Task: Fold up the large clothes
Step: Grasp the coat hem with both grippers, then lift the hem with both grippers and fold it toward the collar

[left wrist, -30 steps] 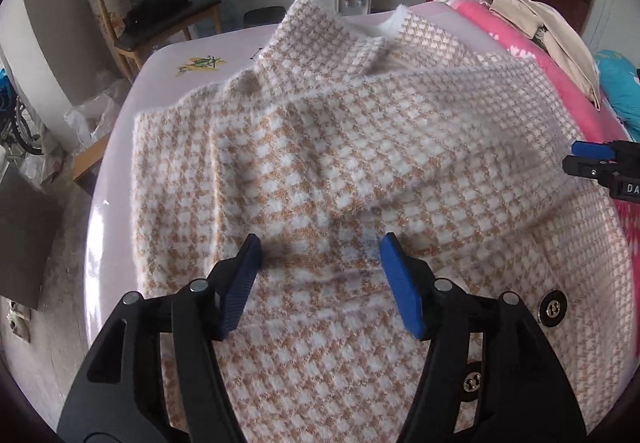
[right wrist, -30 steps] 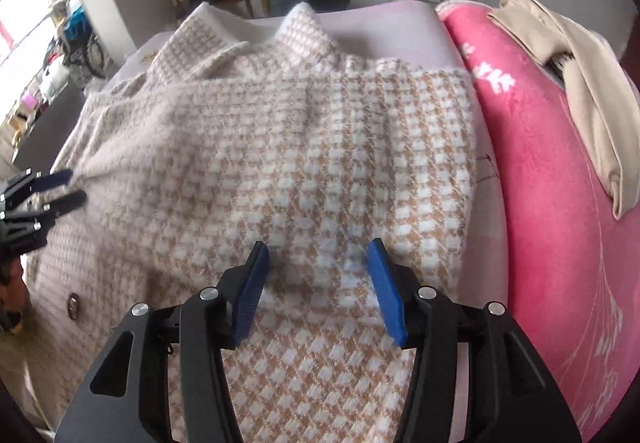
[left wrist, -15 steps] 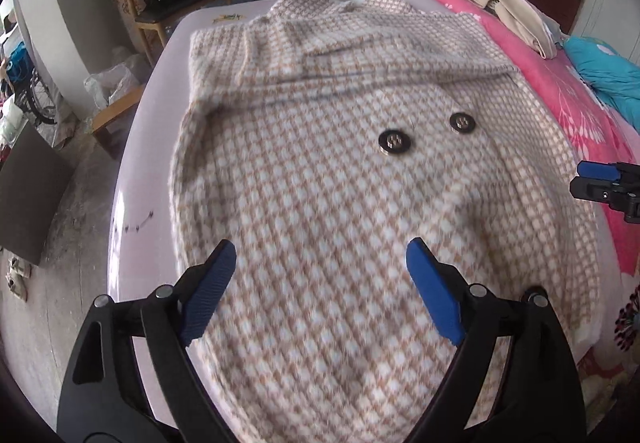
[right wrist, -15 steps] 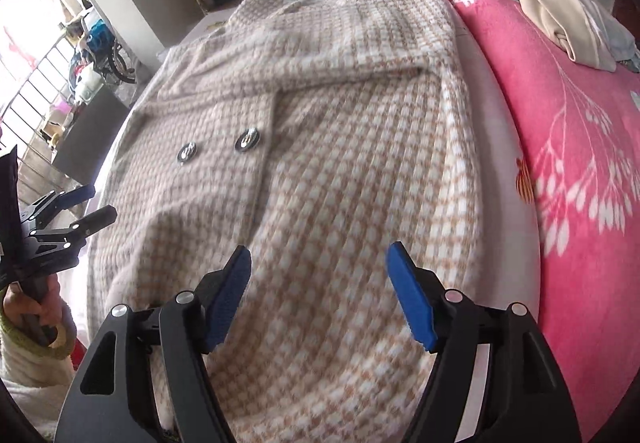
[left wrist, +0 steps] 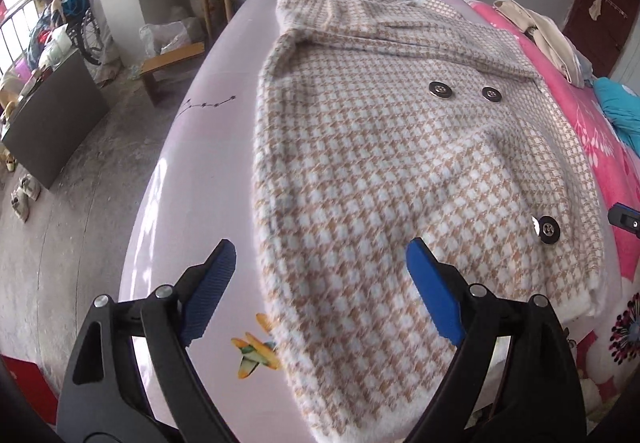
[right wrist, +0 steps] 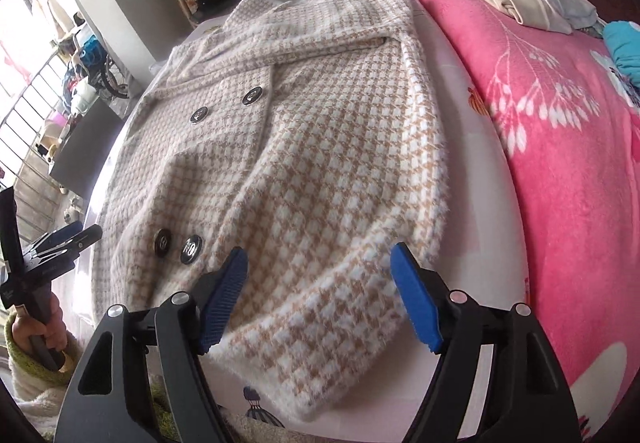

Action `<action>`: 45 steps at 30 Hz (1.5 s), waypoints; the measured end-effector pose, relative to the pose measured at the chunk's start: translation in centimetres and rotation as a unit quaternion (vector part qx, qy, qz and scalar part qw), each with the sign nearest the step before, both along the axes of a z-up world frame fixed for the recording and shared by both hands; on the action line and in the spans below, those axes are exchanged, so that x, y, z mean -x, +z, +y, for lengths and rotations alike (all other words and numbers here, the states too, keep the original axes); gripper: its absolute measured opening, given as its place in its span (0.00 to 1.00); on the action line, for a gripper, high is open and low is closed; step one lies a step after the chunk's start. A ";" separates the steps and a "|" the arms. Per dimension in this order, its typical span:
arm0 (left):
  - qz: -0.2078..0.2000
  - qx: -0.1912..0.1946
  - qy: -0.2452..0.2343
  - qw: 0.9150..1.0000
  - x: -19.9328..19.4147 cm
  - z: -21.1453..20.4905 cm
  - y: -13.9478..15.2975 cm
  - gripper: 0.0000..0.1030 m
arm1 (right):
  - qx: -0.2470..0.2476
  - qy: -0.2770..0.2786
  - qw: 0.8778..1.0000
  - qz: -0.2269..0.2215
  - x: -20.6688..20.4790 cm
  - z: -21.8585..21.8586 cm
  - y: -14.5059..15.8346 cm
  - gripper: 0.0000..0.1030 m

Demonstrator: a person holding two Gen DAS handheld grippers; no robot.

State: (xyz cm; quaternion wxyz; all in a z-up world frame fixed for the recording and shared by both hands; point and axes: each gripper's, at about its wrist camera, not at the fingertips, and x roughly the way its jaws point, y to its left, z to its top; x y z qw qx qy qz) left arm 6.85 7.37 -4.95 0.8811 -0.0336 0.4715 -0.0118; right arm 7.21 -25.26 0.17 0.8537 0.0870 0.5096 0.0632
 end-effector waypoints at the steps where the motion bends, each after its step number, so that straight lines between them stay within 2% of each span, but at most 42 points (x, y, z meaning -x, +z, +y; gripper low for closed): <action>1: 0.000 0.003 0.010 1.000 0.6 0.5 -0.2 0.81 | -0.003 -0.007 1.000 0.000 0.5 -0.5 -0.1 0.70; 4: 0.005 0.023 0.035 0.999 2.2 1.9 -0.8 0.81 | -0.022 -0.031 0.999 0.009 1.7 -1.9 -0.8 0.70; 7: 0.004 0.046 0.050 0.998 3.6 3.1 -1.3 0.75 | -0.053 -0.050 0.997 0.027 2.4 -3.1 -2.1 0.70; 14: 0.009 0.124 0.063 0.990 4.7 4.9 -3.0 0.51 | -0.100 -0.067 0.991 0.053 1.7 -3.4 -4.1 0.70; 16: 0.004 0.127 0.064 0.990 4.9 4.9 -3.2 0.49 | -0.121 -0.074 0.988 0.060 1.4 -3.4 -4.7 0.70; 18: 0.001 0.133 0.058 0.989 5.1 4.8 -3.2 0.42 | -0.144 -0.083 0.984 0.065 1.4 -3.5 -5.2 0.70; 21: 0.008 0.149 0.048 0.988 5.3 4.7 -3.5 0.35 | -0.156 -0.087 0.982 0.067 1.6 -3.1 -5.4 0.65; 24: 0.015 0.174 0.045 0.984 5.6 4.7 -4.0 0.34 | -0.187 -0.092 0.975 0.077 2.1 -3.1 -5.7 0.65; 27: 0.014 0.180 0.044 0.982 5.6 4.5 -4.1 0.34 | -0.222 -0.105 0.967 0.072 2.2 -3.5 -5.6 0.65; 30: 0.011 0.186 0.041 0.982 5.5 4.3 -4.2 0.34 | -0.210 -0.114 0.968 0.074 1.1 -3.2 -5.5 0.65; 36: 0.011 0.172 0.042 0.984 5.1 3.7 -4.2 0.34 | -0.102 -0.084 0.989 0.065 0.2 -0.1 -5.2 0.65; 37: 0.009 0.169 0.044 0.985 5.1 3.6 -4.1 0.33 | -0.092 -0.080 0.990 0.064 0.6 0.0 -5.2 0.61; 38: 0.008 0.166 0.046 0.985 5.2 3.6 -4.1 0.31 | -0.089 -0.080 0.991 0.065 1.0 -0.2 -5.2 0.50; 39: 0.007 0.164 0.048 0.985 5.2 3.6 -4.1 0.28 | -0.094 -0.082 0.990 0.068 1.4 -0.7 -5.3 0.46; 41: 0.007 0.171 0.051 0.984 5.4 3.9 -4.1 0.26 | -0.124 -0.088 0.986 0.073 2.3 -2.0 -5.6 0.30; 43: 0.010 0.180 0.051 0.982 5.6 4.1 -4.3 0.25 | -0.144 -0.092 0.983 0.071 2.7 -2.9 -5.8 0.23; 45: 0.014 0.188 0.051 0.981 5.6 4.2 -4.5 0.25 | -0.174 -0.091 0.978 0.073 2.5 -3.3 -6.3 0.23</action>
